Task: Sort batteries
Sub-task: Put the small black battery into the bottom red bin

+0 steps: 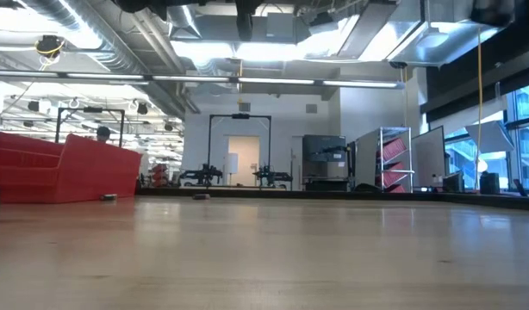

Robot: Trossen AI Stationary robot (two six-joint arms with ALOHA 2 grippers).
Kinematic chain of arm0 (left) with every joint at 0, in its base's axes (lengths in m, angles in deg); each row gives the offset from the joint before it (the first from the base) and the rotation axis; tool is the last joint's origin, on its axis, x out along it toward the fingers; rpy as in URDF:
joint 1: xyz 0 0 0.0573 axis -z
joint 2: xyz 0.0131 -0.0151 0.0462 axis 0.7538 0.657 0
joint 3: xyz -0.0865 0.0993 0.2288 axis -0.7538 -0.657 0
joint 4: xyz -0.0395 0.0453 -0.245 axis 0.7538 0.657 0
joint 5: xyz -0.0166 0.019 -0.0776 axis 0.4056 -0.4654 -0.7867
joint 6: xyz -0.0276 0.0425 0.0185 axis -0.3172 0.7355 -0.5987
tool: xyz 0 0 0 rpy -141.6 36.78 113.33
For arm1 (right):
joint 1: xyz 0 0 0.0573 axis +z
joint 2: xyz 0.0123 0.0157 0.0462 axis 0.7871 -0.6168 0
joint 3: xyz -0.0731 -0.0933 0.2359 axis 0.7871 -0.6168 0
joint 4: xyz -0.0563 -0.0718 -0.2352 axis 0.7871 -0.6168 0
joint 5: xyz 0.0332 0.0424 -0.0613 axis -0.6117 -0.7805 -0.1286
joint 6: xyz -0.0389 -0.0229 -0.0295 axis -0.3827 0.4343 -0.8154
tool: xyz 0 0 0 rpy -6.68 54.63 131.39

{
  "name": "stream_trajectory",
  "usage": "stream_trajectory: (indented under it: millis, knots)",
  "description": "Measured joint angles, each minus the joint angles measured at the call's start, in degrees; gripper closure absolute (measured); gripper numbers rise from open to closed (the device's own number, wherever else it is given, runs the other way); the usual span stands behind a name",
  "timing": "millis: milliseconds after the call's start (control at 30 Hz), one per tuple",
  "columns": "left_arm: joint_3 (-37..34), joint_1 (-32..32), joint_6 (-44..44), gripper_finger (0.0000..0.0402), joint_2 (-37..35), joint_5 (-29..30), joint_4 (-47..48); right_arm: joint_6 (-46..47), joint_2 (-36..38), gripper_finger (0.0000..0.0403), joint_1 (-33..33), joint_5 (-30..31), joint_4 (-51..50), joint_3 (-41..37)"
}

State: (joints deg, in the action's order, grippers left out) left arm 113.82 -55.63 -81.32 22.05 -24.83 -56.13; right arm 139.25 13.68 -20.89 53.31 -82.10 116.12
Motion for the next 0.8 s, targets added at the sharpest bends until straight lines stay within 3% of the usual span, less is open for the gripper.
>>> stream_trajectory:
  millis: [167,367,600,800]
  knots:
    - [0.0,-1.3,0.0,0.0286,0.0,0.0,0.0,18.1,-2.1,0.0376,16.5,1.2,-10.5,0.0]
    - [0.0,-2.8,0.1,0.0286,0.0,0.0,0.0,30.6,-11.5,0.0376,30.1,-2.2,-14.2,0.0]
    - [0.0,-4.5,0.0,0.0286,0.0,0.1,-0.1,41.0,-21.9,0.0376,38.4,-3.9,-15.7,0.0]
    - [0.0,-5.1,0.0,0.0286,0.0,0.5,0.0,50.6,-26.3,0.0376,42.3,-3.3,-15.5,-1.8]
